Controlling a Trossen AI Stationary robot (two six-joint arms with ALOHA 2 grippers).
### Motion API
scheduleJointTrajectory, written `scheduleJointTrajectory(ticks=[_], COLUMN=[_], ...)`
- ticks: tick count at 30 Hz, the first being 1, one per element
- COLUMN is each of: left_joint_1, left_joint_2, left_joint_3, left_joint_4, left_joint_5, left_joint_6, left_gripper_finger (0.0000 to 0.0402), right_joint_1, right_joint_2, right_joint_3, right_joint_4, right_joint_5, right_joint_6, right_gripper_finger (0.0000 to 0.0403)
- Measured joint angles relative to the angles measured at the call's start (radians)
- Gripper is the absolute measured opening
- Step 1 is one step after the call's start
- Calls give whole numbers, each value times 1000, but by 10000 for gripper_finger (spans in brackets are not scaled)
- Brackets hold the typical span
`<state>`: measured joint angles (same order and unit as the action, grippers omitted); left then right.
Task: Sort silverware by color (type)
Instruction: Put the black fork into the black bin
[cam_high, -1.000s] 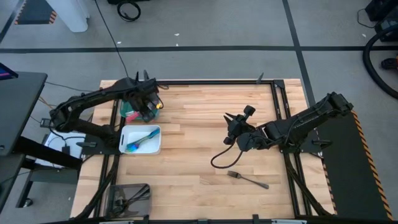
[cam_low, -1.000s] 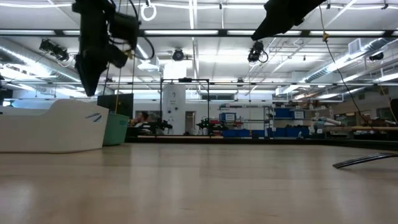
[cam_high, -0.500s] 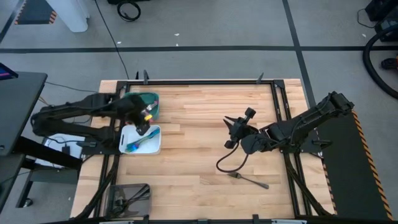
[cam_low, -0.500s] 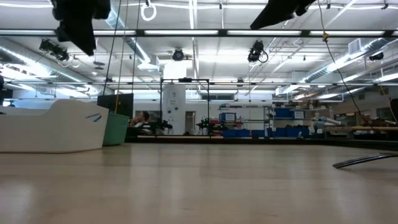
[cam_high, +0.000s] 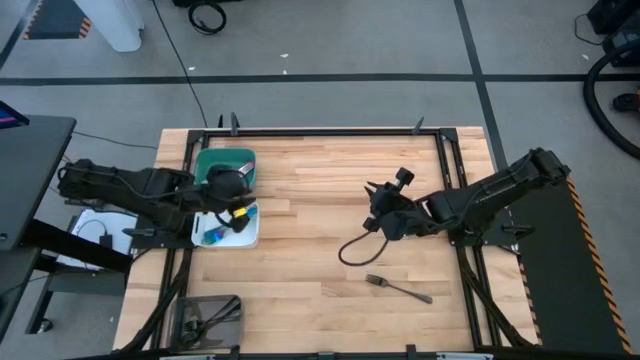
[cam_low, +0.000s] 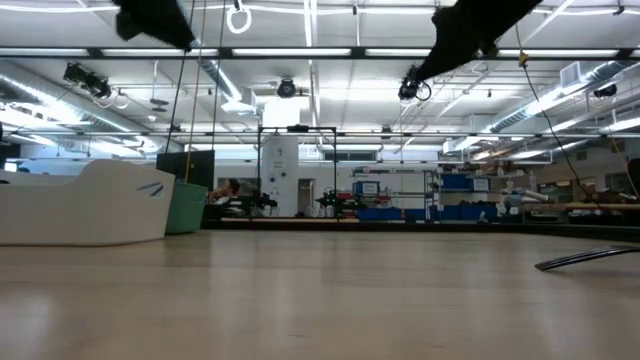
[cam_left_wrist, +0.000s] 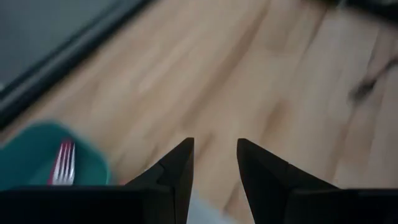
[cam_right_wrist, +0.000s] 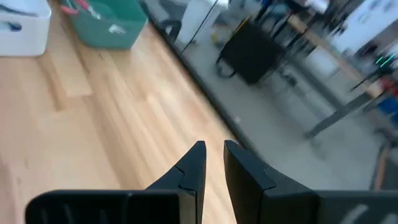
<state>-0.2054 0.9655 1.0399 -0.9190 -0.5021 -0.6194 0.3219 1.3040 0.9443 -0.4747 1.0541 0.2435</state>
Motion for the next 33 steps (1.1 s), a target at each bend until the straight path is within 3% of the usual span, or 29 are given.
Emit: scheduleJointTrajectory(ticks=[4,7,12,15,25,33], left_joint_1=[-19,-39,-73,-102,-183,-220], left_joint_2=[31,75,158,207,311,325], left_joint_3=[1,0,0,0,0,0], left_joint_4=[219,343,396,398,520,538], left_joint_5=[-47,-32,-25,-7,8,9], left_joint_6=[50,136,217,203,238,238], left_gripper_finger=[132,132,132,132,132,132], right_joint_1=[-42,-65,-74,-70,-30,93], right_joint_2=[-9,-10,-2,-2,4,96], right_joint_3=[0,1,0,0,0,0], right_joint_4=[-75,-116,-210,-252,-318,-329], right_joint_5=[-144,-323,-641,-762,-824,-834], right_joint_6=[93,165,298,382,465,518], right_gripper_finger=[66,66,66,66,66,66])
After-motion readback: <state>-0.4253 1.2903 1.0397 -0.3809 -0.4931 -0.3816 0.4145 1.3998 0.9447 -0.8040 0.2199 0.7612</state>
